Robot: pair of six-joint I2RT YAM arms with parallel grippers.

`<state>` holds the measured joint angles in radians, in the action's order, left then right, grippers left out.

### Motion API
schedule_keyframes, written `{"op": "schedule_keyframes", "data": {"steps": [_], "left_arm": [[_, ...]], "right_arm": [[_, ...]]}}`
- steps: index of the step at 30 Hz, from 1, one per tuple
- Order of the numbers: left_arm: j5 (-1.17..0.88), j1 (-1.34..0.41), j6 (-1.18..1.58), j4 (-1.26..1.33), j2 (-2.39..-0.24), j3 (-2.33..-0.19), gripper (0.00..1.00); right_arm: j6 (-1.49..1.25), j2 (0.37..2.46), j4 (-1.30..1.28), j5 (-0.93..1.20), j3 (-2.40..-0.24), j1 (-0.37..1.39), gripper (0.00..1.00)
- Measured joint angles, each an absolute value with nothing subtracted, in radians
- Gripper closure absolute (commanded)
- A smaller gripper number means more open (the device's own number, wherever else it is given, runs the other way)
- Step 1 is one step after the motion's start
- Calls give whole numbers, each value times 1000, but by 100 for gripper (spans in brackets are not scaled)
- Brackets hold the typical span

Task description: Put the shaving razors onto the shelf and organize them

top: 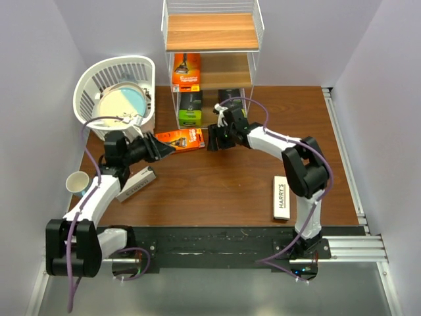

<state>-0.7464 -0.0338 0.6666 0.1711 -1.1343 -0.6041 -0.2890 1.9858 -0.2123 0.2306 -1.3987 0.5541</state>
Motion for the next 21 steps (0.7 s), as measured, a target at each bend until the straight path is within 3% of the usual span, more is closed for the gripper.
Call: {"op": "schedule_keyframes", "data": {"steps": [15,21], "left_arm": [[-807,-60,504,139,-1273,-604,60],[-734,-67,517,134,-1308,-603,57]], "right_arm": [[-606,2242,70,393,-1530,480,45],[-656,2273,120,437,-1533,487,69]]}}
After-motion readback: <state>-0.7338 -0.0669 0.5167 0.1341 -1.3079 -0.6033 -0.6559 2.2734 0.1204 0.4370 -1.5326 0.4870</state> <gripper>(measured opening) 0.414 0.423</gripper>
